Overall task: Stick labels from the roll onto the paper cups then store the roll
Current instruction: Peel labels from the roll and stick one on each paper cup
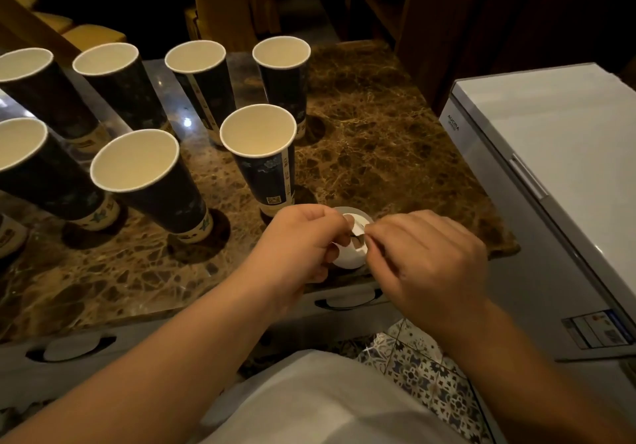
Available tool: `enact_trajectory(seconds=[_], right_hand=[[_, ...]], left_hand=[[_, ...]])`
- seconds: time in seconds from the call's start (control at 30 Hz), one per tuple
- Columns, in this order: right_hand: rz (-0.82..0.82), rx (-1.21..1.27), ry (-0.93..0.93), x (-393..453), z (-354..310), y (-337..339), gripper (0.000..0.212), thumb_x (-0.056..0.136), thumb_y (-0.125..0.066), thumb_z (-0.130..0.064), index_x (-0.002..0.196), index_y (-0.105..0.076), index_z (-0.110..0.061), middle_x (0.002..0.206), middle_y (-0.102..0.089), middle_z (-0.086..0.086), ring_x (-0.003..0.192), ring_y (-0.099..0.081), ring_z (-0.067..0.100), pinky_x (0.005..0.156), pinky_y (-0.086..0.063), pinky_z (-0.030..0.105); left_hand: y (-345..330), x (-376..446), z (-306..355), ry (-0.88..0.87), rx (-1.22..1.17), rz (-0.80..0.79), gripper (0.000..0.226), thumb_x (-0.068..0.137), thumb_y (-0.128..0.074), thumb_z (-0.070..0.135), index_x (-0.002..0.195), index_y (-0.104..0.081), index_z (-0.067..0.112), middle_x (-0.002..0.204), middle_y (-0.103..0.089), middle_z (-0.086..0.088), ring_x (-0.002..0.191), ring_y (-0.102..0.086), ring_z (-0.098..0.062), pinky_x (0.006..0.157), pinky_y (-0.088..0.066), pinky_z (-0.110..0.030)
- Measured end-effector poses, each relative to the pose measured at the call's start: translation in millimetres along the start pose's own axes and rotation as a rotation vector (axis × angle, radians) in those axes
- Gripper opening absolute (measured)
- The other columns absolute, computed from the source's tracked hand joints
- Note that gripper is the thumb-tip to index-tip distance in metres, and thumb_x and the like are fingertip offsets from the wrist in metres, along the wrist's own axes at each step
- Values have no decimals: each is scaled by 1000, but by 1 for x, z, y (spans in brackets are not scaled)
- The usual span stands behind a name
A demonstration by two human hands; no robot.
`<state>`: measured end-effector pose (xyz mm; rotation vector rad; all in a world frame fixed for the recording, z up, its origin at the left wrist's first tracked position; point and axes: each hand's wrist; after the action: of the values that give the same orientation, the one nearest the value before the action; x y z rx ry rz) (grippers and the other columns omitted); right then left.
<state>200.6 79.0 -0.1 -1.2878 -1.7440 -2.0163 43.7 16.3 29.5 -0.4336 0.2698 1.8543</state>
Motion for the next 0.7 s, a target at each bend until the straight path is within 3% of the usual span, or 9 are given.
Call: enact_trajectory(seconds=[0.07, 0.13, 0.2, 0.27, 0.33, 0.43, 0.5, 0.57, 0.7], right_hand=[[-34, 94, 6, 0, 2, 0, 16, 90, -63, -21, 87, -75, -11, 84, -74, 3, 72, -67, 20, 56, -50, 37], [-79, 262, -112, 1, 3, 2, 18, 88, -63, -24, 94, -74, -11, 91, -73, 0, 81, -66, 16, 65, -52, 34], [-157, 508, -365, 5, 3, 5, 27, 85, -63, -31, 106, -71, -16, 98, -71, -5, 90, -65, 8, 73, -54, 25], [-294, 829, -671, 12, 1, 7, 38, 81, -66, -34, 116, -65, -22, 99, -72, -8, 92, -67, 5, 71, -54, 19], [-422, 1090, -826, 18, 2, 5, 36, 78, -67, -30, 113, -67, -19, 88, -74, 3, 83, -70, 7, 65, -53, 19], [-484, 1151, -785, 26, -4, 0, 9, 81, -75, -13, 89, -74, -16, 77, -72, 11, 68, -67, 24, 63, -56, 34], [-483, 1112, -755, 28, -11, -6, 13, 79, -75, -5, 79, -74, -18, 70, -70, 7, 65, -64, 22, 65, -56, 39], [-484, 1072, -724, 30, -18, -11, 13, 79, -75, -7, 76, -74, -19, 71, -71, 4, 66, -66, 16, 64, -56, 33], [-481, 964, -601, 35, -33, -18, 14, 78, -77, -11, 75, -75, -25, 73, -72, -8, 65, -66, 7, 59, -54, 18]], left_hand=[[4, -1, -3, -46, 63, 10, 16, 91, -59, 15, 80, -68, 8, 70, -58, -4, 59, -44, -14, 50, -33, -25], [8, -5, -6, -148, 134, 1, 17, 92, -59, 14, 80, -66, 4, 68, -55, -5, 59, -45, -14, 50, -35, -22], [15, -10, -7, -263, 238, -11, 16, 93, -59, 15, 85, -67, 4, 68, -58, -4, 57, -49, -11, 52, -41, -19], [24, -16, -5, -342, 353, -52, 12, 93, -60, 17, 88, -69, 10, 74, -62, -8, 61, -53, -18, 56, -46, -27], [33, -21, -3, -366, 419, -116, 11, 93, -59, 19, 90, -69, 15, 77, -64, -6, 62, -54, -17, 57, -45, -27], [45, -27, -3, -367, 509, -136, 11, 93, -60, 22, 89, -69, 22, 72, -62, 7, 61, -52, -3, 58, -43, -18], [51, -30, -7, -372, 548, -103, 10, 93, -60, 23, 88, -69, 23, 73, -63, 6, 62, -55, -6, 58, -46, -22], [56, -32, -13, -365, 562, -28, 10, 92, -62, 24, 85, -70, 22, 73, -65, 3, 64, -57, -10, 60, -49, -27], [66, -41, -22, -330, 625, 144, 12, 90, -66, 26, 79, -69, 23, 67, -64, 8, 59, -55, -2, 56, -44, -17]])
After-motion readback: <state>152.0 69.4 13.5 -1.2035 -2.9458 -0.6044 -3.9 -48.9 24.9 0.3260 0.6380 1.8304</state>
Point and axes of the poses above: each hand's wrist, its own x-axis towards the middle knuckle, its own y-axis out of the back of the hand, z = x × y
